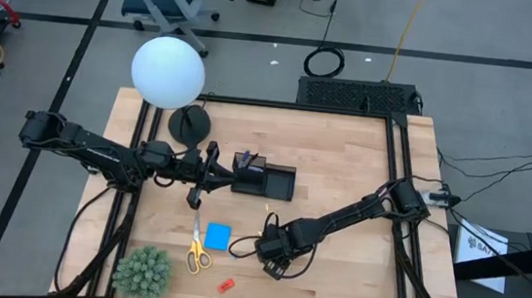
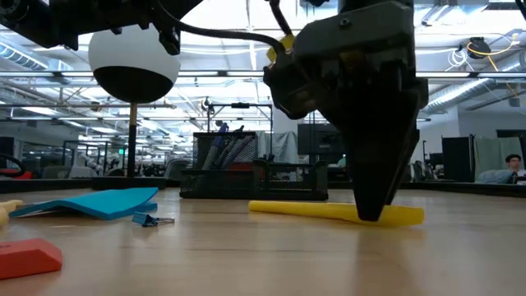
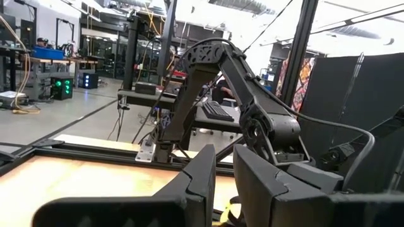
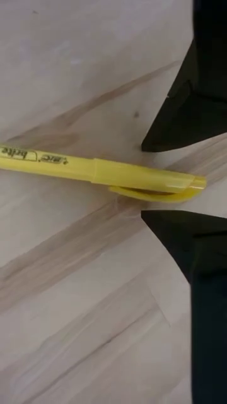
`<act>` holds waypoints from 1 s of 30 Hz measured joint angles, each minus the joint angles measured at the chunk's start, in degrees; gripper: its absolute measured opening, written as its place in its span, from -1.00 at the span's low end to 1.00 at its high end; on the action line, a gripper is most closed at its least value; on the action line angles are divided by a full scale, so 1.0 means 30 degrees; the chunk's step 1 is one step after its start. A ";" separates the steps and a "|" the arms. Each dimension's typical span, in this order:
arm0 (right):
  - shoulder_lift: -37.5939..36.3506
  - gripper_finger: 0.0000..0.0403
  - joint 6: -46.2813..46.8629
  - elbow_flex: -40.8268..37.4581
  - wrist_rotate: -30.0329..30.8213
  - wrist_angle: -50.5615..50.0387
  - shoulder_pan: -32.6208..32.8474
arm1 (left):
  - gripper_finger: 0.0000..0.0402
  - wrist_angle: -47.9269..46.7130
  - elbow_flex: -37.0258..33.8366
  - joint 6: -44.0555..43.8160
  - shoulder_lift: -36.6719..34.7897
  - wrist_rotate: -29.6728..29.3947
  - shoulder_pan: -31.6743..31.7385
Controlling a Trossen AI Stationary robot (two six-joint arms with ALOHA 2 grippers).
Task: Pick and place office supplies into organizer
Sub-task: Put the yellow pen into the black desk organizer
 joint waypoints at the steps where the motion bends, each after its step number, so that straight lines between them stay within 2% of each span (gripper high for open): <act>1: 0.0148 -0.25 0.0029 0.0014 -0.0041 -0.0014 -0.0007 | -0.69 -0.0021 0.0000 0.0000 0.0000 0.0000 -0.0007; 8: 0.0467 -0.39 0.0148 -0.0007 0.0017 -0.0103 -0.0041 | -0.69 -0.0029 0.0000 0.0000 0.0000 0.0000 0.0000; 18: 0.0496 -0.83 -0.0593 -0.0044 -0.0102 -0.0182 -0.0215 | -0.69 -0.0029 0.0000 0.0000 0.0000 0.0000 0.0000; 30: 0.0225 -0.83 -0.1860 -0.0070 -0.1205 -0.0135 -0.0825 | -0.69 -0.0033 0.0000 0.0000 0.0000 0.0000 0.0000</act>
